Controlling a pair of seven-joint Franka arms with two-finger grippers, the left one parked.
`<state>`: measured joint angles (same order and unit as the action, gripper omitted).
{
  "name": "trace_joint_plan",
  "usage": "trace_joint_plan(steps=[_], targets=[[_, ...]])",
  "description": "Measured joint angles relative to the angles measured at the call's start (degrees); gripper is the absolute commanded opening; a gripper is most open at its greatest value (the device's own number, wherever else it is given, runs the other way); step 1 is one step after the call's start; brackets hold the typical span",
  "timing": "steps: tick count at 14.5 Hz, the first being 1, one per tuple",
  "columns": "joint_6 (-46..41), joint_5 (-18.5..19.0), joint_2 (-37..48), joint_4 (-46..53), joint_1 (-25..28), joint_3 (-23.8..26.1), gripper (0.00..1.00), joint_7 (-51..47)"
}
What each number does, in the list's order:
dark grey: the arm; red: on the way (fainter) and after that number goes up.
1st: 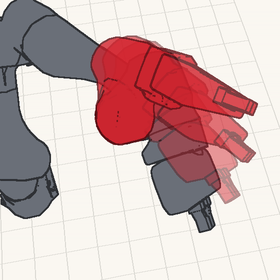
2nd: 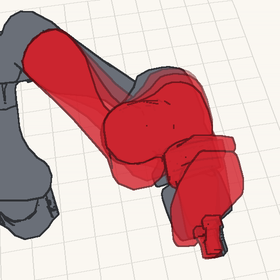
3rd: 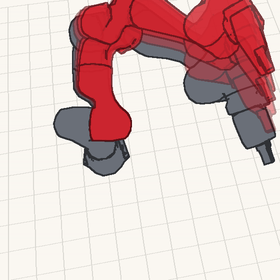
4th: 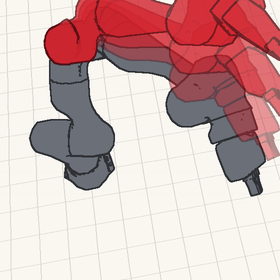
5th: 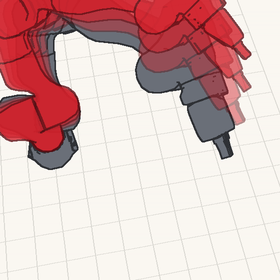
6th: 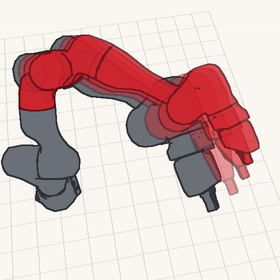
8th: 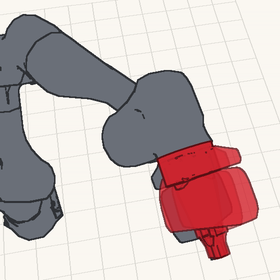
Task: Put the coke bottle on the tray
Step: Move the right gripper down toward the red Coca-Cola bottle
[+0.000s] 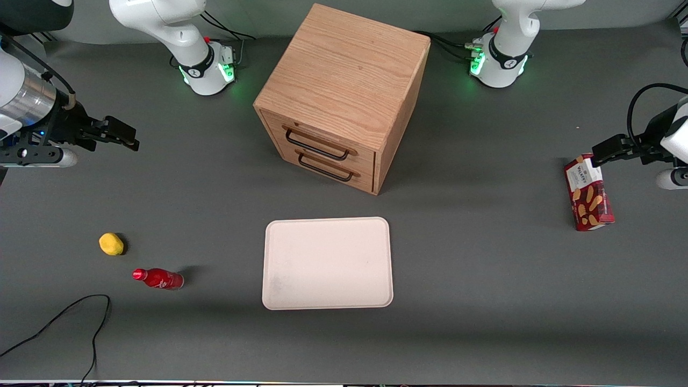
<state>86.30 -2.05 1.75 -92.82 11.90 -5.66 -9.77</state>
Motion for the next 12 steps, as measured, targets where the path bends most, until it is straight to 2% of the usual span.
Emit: trace_joint_plan(steps=[8,12], targets=[[-0.01,0.72,-0.58,0.61,-1.07,-0.14,1.0,0.1],[0.17,0.79,-7.54,6.93,-1.98,-2.33,1.0,4.43]])
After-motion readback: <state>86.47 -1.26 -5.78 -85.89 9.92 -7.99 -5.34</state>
